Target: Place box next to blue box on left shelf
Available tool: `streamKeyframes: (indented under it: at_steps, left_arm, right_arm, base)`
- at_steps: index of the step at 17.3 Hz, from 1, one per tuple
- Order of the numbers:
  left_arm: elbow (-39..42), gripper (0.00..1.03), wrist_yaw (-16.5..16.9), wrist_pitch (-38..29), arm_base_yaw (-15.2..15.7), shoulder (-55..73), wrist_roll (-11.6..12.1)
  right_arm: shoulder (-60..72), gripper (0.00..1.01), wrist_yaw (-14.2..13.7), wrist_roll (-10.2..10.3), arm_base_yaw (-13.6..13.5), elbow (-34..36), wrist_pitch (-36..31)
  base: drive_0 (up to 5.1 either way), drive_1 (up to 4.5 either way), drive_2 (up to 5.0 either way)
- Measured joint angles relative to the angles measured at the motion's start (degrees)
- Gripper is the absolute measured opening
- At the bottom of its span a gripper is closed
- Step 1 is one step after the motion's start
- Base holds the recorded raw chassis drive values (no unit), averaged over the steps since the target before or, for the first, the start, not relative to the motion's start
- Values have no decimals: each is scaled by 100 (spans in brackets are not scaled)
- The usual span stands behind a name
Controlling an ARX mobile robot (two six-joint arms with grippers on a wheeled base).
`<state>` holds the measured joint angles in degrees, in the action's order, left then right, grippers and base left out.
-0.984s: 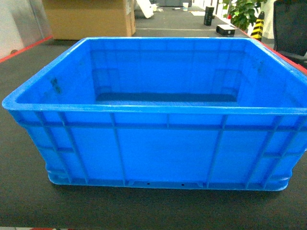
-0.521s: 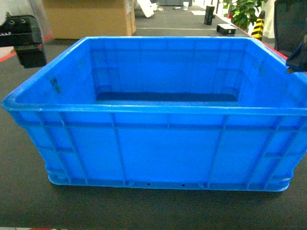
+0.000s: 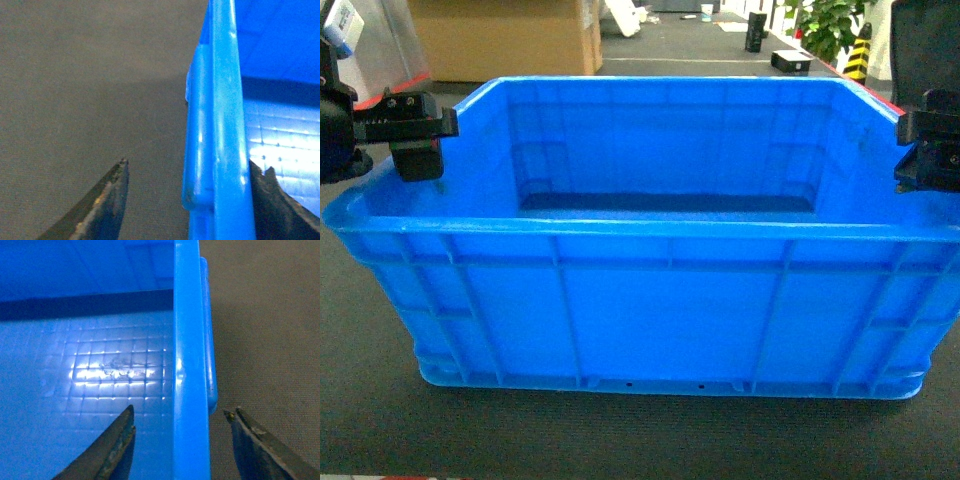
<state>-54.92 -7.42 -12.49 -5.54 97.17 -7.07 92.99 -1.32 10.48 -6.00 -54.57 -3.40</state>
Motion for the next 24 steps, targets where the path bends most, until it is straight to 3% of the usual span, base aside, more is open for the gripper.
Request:
streamKeyframes:
  at_steps: [4,5,8,13,19,22,24]
  left_arm:
    - [0,27,195,146,-63,11,20]
    - [-7,23,188,175,-63,11,85]
    - [-17,21,164,175,-61,11,151]
    - [219,20,7,-376,-101,-151,210]
    - [673,20,-310,-883,-291,-1563,452]
    - [1530,20,-560,-841,-490,-2865,457]
    - [1899,20,-610,-857,-516,-3370,431]
  right_arm:
    - [83,19,13,-2,4,-116,94]
    - [83,11,11,42,2,-142,109]
    - [114,10,24,98,0,-173,63]
    - [-52,10,-9,173,-42,55,-227]
    - [-1233,10,-175,175,-125,531,-636]
    - [-2461,10,-389,92,-280,1231,-577]
    - [-3064,10,-719,-7,-511,1502,-531]
  base:
    - [0,0,0]
    - [0,0,0]
    - [0,0,0]
    - [0,0,0]
    - [0,0,0]
    - [0,0,0]
    - [0,0,0]
